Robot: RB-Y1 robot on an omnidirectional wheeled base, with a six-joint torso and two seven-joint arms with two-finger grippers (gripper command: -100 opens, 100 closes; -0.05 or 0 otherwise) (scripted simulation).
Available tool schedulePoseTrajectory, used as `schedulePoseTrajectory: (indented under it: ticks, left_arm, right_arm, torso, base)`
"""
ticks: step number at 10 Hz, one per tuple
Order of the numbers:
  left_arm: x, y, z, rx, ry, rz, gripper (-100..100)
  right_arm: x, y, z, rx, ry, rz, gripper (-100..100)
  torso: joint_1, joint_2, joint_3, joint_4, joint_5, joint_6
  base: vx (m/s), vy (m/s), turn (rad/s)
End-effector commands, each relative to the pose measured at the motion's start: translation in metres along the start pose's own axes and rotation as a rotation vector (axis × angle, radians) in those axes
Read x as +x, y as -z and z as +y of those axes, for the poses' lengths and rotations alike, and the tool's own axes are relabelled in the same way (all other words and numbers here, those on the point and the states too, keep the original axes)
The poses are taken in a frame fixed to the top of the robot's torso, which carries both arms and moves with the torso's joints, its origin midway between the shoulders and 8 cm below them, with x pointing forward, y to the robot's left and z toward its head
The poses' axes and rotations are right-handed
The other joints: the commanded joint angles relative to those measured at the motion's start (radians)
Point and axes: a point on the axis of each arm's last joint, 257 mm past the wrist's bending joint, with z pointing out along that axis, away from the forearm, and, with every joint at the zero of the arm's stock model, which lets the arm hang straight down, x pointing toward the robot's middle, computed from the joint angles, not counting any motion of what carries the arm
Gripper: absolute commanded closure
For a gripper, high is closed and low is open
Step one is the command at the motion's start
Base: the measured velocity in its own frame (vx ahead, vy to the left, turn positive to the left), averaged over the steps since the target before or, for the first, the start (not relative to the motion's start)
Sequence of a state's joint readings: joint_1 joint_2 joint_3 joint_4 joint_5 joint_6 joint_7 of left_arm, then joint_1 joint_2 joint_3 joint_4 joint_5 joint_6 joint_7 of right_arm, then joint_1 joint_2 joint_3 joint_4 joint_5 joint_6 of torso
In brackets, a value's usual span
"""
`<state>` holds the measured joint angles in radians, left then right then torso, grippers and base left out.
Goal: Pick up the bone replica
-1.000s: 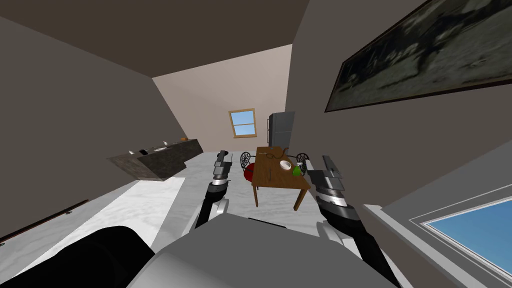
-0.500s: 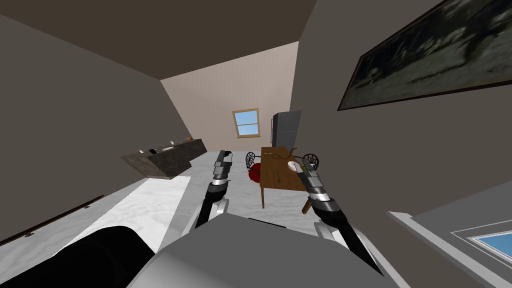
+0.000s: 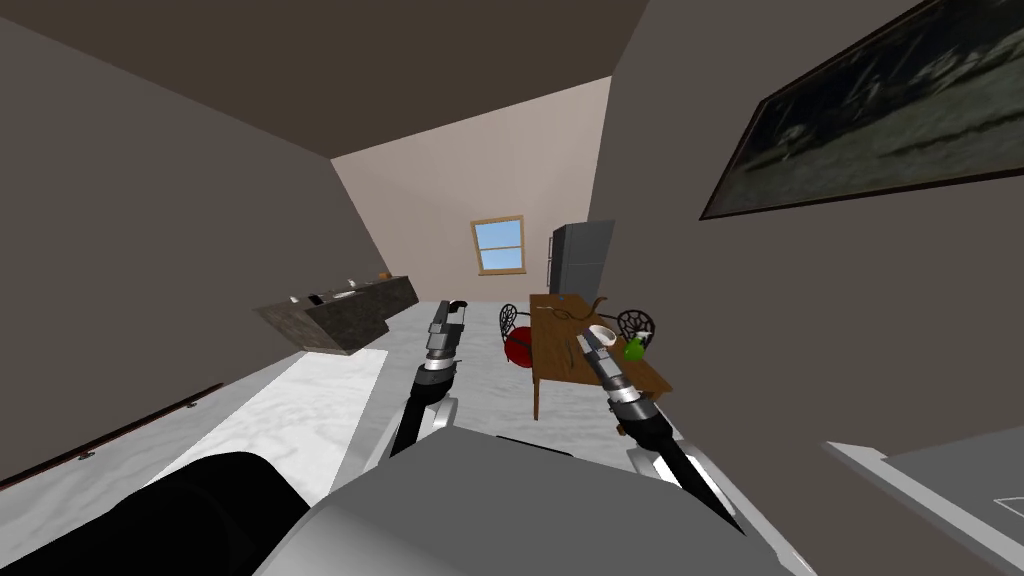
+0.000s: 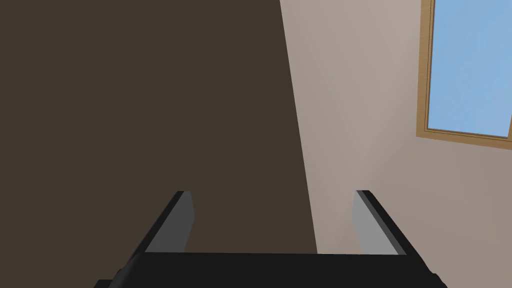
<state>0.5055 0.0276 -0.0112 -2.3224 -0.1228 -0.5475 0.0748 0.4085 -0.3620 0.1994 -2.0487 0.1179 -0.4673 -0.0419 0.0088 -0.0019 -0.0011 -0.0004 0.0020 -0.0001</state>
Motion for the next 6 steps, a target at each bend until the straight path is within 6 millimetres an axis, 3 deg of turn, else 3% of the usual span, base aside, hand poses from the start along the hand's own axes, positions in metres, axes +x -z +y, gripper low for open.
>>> schedulePoseTrajectory:
  ticks: [1, 3, 4, 6]
  left_arm:
    - [0.0, 0.0, 0.0, 0.0, 0.0, 0.0, 0]
    - [0.0, 0.0, 0.0, 0.0, 0.0, 0.0, 0]
    - [0.0, 0.0, 0.0, 0.0, 0.0, 0.0, 0]
    - [0.0, 0.0, 0.0, 0.0, 0.0, 0.0, 0]
  right_arm:
    - [0.019, 0.005, -0.02, 0.036, 0.046, 0.078, -100]
    - [0.032, 0.017, -0.052, 0.097, 0.082, 0.142, -100]
    - [0.032, 0.018, -0.054, 0.102, 0.087, 0.148, -100]
    - [0.042, 0.028, -0.077, 0.144, 0.122, 0.208, -100]
  torso:
    - [0.0, 0.0, 0.0, 0.0, 0.0, 0.0]
    - [0.003, -0.001, -0.001, 0.0, 0.001, 0.0]
    - [0.002, -0.002, -0.001, 0.0, 0.001, 0.0]
    - [0.001, -0.001, -0.001, 0.0, 0.0, 0.0]
  base:
    - [0.044, 0.208, 0.088]
    - [0.057, 0.175, 0.04]
    - [0.049, 0.13, 0.028]
    - [0.055, 0.133, 0.047]
